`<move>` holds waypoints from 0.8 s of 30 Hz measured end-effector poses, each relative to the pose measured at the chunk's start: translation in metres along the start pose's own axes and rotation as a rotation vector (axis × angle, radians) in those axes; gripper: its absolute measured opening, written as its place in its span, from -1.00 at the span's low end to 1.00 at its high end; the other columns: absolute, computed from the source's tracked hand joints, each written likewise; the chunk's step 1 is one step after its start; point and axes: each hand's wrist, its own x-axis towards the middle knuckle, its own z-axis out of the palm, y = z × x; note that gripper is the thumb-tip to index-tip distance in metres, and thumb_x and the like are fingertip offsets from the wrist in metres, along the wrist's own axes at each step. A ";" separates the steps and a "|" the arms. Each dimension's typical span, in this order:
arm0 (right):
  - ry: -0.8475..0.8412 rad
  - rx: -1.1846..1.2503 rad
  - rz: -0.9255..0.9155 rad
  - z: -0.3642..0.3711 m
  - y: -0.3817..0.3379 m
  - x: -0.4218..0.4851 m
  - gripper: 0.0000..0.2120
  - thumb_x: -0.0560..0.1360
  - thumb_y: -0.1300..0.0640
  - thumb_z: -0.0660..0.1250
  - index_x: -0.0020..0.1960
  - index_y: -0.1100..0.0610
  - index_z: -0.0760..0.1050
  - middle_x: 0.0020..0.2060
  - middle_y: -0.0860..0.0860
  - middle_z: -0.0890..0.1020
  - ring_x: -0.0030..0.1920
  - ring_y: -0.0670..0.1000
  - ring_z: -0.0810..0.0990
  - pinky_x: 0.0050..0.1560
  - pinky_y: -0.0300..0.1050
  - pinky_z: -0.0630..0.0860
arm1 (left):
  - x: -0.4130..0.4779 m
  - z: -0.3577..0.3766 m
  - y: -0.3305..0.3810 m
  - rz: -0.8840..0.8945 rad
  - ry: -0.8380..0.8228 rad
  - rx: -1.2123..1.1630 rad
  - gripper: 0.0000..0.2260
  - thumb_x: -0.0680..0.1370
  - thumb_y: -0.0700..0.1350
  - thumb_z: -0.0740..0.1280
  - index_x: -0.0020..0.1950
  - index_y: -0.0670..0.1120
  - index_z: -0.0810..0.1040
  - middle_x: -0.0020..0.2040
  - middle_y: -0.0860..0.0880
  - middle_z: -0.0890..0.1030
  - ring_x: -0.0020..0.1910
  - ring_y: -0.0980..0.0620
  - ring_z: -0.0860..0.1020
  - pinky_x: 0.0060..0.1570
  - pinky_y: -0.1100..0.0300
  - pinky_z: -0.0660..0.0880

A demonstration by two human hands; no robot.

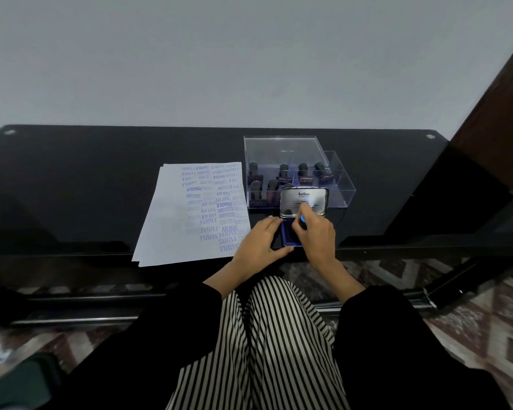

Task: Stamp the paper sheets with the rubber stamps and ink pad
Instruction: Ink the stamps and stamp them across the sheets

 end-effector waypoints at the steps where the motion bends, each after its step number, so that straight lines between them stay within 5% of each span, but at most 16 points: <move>1: -0.008 -0.004 0.002 0.000 0.000 0.001 -0.88 0.40 0.32 0.37 -0.18 0.28 0.42 -0.44 0.16 0.54 -0.45 0.15 0.51 -0.42 -0.04 0.46 | 0.000 0.000 0.000 -0.001 0.000 0.001 -0.38 0.51 0.09 0.32 0.47 -0.13 0.21 0.46 -0.07 0.29 0.46 0.04 0.20 0.38 0.29 0.11; 15: -0.113 -0.013 0.132 0.003 -0.002 0.019 -0.90 0.50 0.20 0.28 -0.10 0.23 0.41 -0.31 0.21 0.58 -0.27 0.20 0.55 -0.32 -0.01 0.41 | 0.000 0.002 -0.002 0.011 0.006 -0.015 -0.38 0.52 0.07 0.32 0.48 -0.13 0.19 0.45 -0.07 0.28 0.46 0.02 0.19 0.39 0.26 0.12; 24: 0.012 -0.024 0.067 0.006 -0.002 0.008 -0.88 0.43 0.28 0.36 -0.19 0.27 0.42 -0.45 0.20 0.53 -0.45 0.17 0.52 -0.45 -0.07 0.39 | 0.000 0.004 -0.003 0.011 0.004 0.013 -0.37 0.53 0.08 0.30 0.49 -0.15 0.18 0.48 -0.09 0.25 0.48 0.01 0.16 0.43 0.22 0.11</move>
